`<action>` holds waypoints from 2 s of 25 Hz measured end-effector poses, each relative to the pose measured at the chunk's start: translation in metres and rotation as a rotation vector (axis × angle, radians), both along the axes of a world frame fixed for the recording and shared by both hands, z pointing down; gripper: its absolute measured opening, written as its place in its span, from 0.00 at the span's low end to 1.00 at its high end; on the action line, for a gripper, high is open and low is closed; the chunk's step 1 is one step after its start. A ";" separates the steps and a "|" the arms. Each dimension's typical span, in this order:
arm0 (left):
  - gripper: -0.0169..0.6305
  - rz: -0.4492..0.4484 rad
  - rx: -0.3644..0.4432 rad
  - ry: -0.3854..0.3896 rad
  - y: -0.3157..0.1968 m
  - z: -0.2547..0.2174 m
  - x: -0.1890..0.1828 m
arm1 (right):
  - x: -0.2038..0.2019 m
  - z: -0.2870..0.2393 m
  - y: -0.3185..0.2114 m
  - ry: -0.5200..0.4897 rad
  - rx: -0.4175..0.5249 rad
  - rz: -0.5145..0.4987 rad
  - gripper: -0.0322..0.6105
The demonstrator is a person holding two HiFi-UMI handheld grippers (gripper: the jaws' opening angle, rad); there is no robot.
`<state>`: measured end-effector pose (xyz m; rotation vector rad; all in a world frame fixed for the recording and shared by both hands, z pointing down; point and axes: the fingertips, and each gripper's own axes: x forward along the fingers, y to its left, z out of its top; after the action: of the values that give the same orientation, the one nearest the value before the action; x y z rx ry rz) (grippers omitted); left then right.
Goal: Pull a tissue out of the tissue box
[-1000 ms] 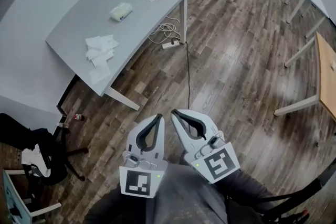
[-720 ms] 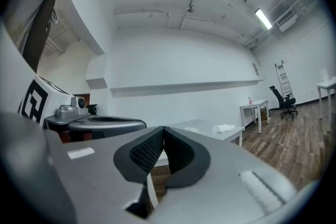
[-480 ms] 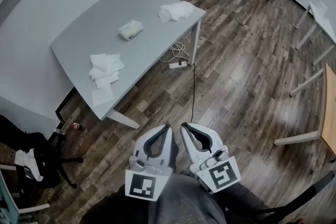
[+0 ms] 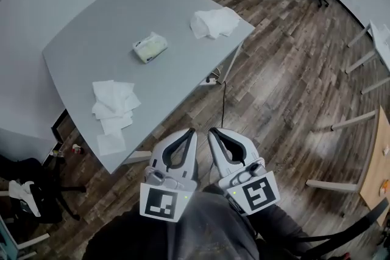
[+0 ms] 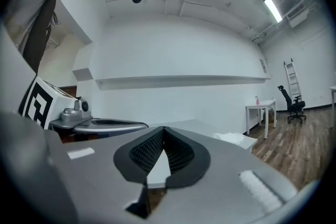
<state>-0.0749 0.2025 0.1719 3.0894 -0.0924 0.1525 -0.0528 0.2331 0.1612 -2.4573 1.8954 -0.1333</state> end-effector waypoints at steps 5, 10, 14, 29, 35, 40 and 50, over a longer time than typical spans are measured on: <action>0.02 -0.040 -0.017 0.026 -0.050 -0.006 0.041 | 0.043 -0.008 -0.052 0.043 -0.031 -0.053 0.05; 0.02 -0.088 -0.001 0.025 -0.090 -0.002 0.082 | 0.086 -0.015 -0.100 0.078 -0.007 -0.129 0.05; 0.02 -0.158 0.008 0.000 -0.128 0.011 0.123 | 0.133 -0.007 -0.143 0.074 -0.001 -0.195 0.05; 0.02 -0.705 -0.032 -0.107 -0.283 0.077 0.280 | 0.298 0.085 -0.311 -0.068 -0.051 -0.759 0.05; 0.02 -0.857 -0.074 -0.115 -0.320 0.106 0.270 | 0.293 0.106 -0.356 -0.009 -0.063 -0.941 0.11; 0.02 -0.910 -0.179 -0.141 -0.351 0.154 0.262 | 0.277 0.148 -0.387 0.057 -0.133 -1.072 0.25; 0.02 -0.948 -0.366 -0.207 -0.391 0.241 0.251 | 0.270 0.242 -0.433 0.147 -0.309 -1.188 0.28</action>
<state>0.1764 -0.1885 0.4127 2.3430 -1.3084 0.3773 0.2169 -0.1998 0.4037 -1.0941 3.2866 -0.2769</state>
